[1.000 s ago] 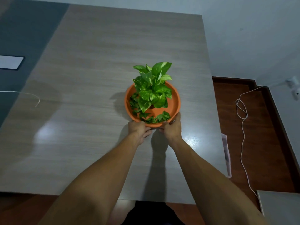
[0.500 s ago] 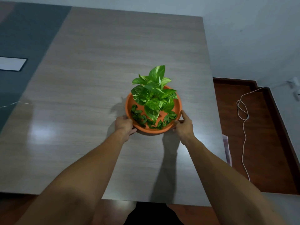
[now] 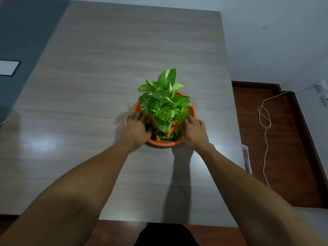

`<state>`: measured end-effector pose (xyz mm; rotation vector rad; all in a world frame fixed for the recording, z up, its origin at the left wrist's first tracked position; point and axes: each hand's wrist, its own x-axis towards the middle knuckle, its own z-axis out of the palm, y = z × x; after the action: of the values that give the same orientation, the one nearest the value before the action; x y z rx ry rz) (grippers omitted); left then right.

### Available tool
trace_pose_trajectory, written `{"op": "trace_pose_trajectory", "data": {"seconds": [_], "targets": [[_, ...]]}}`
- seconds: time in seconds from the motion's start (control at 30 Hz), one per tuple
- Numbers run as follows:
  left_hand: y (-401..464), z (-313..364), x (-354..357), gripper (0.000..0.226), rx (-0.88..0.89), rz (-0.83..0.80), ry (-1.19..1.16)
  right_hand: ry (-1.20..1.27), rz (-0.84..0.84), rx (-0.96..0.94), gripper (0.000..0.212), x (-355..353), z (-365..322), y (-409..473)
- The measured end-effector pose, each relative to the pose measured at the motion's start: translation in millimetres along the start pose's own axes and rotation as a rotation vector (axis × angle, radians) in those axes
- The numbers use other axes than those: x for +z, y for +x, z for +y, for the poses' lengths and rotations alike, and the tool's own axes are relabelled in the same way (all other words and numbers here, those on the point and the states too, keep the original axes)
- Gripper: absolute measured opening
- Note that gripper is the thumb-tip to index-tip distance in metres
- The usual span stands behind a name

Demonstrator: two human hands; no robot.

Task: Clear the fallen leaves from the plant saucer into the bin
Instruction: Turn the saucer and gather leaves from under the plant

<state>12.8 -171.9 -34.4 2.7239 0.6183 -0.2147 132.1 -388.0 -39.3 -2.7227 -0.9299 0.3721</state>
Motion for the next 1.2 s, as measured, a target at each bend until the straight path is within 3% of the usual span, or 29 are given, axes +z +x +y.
{"op": "trace_pose_trajectory", "data": {"seconds": [0.1, 0.3, 0.43, 0.57, 0.73, 0.83, 0.97, 1.03, 1.13, 1.2], "targets": [[15.4, -6.8, 0.3, 0.085, 0.075, -0.091, 0.122, -0.106, -0.107, -0.072, 0.064, 0.1, 1.4, 18.2], [23.1, -4.5, -0.3, 0.084, 0.100, -0.180, 0.230, -0.295, -0.186, -0.125, 0.045, 1.2, 0.4, 22.8], [14.1, 8.1, -3.6, 0.084, 0.073, -0.229, 0.211, -0.245, -0.195, -0.072, 0.052, 1.3, -20.8, 5.1], [9.7, 17.5, -2.7, 0.082, 0.049, -0.292, 0.205, -0.121, -0.269, -0.001, 0.068, 15.6, -35.7, 3.3], [9.8, 23.9, 3.9, 0.065, 0.072, -0.289, 0.107, 0.060, -0.234, 0.042, 0.062, 27.7, -49.2, 10.1], [6.4, 27.9, 6.1, 0.052, 0.048, -0.265, -0.008, 0.216, -0.153, 0.081, 0.051, 37.4, -52.3, 7.7], [3.3, 27.4, 12.2, 0.032, 0.020, -0.186, -0.197, 0.792, -0.106, 0.219, 0.027, 27.2, -62.4, -4.5], [1.4, 28.6, 14.8, 0.027, 0.019, -0.165, -0.240, 0.942, -0.052, 0.342, 0.012, 27.5, -68.1, -4.2], [0.2, 24.5, 25.2, 0.026, -0.020, -0.143, -0.344, 0.894, -0.034, 0.300, 0.004, 29.8, -66.6, -7.4], [0.9, 23.2, 30.3, 0.027, -0.092, -0.149, -0.471, 0.829, -0.086, 0.229, 0.013, 32.7, -60.0, -8.6]]}}
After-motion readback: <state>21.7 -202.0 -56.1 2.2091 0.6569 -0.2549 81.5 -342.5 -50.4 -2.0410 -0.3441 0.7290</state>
